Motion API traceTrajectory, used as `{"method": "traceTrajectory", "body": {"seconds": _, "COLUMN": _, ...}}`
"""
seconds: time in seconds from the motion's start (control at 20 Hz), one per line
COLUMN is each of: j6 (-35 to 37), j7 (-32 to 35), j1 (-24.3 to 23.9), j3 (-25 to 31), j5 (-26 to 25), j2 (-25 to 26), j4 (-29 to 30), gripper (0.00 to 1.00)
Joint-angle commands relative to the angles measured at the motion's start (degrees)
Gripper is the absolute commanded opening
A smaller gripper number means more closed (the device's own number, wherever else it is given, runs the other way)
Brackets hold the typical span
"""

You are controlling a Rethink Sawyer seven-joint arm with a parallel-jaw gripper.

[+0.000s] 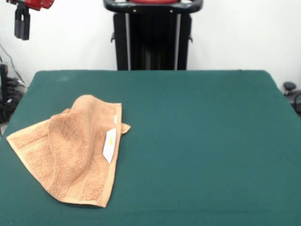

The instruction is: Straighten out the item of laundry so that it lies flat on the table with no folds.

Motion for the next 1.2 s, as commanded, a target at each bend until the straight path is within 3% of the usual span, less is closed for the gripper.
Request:
{"method": "traceTrajectory", "body": {"seconds": 0.05, "j6": 16.0, "j7": -21.8, "j1": -10.8, "j3": 14.6, "j5": -7.9, "j2": -0.4, "j4": -0.6, "gripper": 0.0}}
{"method": "traceTrajectory", "body": {"seconds": 0.3, "j6": 11.7, "j7": -16.0, "j1": -11.4, "j3": 17.8, "j5": -12.8, "j2": 4.4, "j4": -2.2, "gripper": 0.0}}
{"method": "traceTrajectory", "body": {"seconds": 0.6, "j6": 8.0, "j7": -9.0, "j1": -11.1, "j3": 17.8, "j5": -19.5, "j2": 9.6, "j4": -4.2, "gripper": 0.0}}
{"method": "traceTrajectory", "body": {"seconds": 1.2, "j6": 0.6, "j7": 1.5, "j1": -8.2, "j3": 17.1, "j5": -23.3, "j2": 15.8, "j4": -5.2, "gripper": 0.0}}
